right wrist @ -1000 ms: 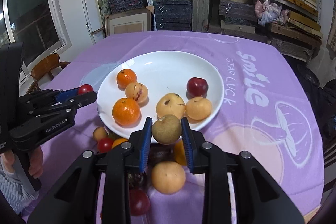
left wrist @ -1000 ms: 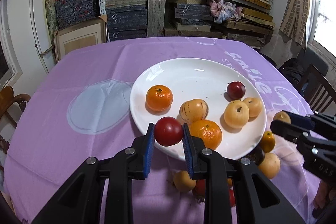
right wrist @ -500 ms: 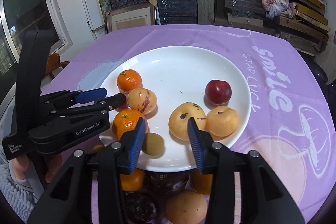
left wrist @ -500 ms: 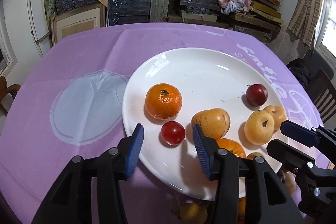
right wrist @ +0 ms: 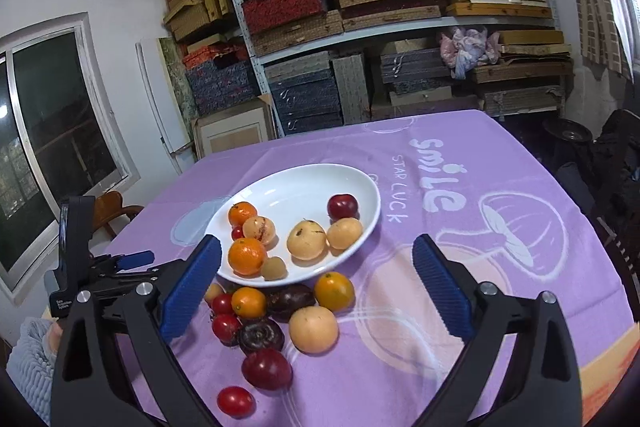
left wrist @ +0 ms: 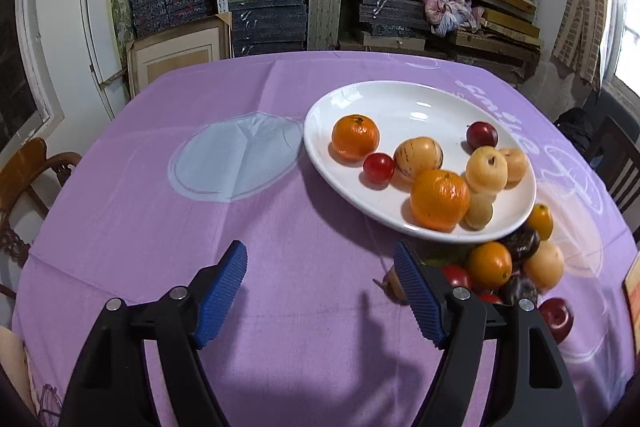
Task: Organize fruits
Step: 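Withdraw both grippers from the plate toward the loose fruit, then grasp a small brown round fruit with the left gripper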
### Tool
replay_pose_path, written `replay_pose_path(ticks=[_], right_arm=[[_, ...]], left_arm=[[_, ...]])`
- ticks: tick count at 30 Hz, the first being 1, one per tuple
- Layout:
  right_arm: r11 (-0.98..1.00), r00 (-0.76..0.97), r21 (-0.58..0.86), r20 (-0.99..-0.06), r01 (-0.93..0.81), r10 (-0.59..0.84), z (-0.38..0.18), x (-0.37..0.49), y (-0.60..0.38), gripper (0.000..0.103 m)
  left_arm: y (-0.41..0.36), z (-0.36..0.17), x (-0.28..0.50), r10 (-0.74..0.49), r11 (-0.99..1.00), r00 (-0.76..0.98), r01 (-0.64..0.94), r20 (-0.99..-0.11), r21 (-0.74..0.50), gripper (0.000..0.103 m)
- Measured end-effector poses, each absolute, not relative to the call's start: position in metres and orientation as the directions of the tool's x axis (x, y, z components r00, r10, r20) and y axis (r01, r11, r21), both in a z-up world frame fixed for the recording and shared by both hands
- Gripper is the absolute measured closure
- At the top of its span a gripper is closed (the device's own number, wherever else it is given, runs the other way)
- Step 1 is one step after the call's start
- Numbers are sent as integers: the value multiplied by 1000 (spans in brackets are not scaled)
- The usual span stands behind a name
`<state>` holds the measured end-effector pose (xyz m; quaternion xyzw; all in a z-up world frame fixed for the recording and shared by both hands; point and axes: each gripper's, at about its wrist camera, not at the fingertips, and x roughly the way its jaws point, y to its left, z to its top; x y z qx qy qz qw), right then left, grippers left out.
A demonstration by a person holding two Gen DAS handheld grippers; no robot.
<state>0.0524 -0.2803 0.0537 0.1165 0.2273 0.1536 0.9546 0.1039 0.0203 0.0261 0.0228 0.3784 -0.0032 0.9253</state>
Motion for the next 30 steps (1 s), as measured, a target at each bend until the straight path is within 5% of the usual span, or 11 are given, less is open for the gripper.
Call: replay_pose_path(ticks=[13,21,30], right_arm=[[923,812,316,-466,-218,351,29,60,-284,4],[923,806,319,-475,-217,353,27,62,-283,4],[921,800,323,-481,-217,357,26,63,-282,4]], left_arm=[[-16,1,118,19,990,713,86,-701,115,25],[-4,-3,119,28,991,703,75,-711,113,11],[-2,-6,114,-63,982,676,172,-734,75,19]])
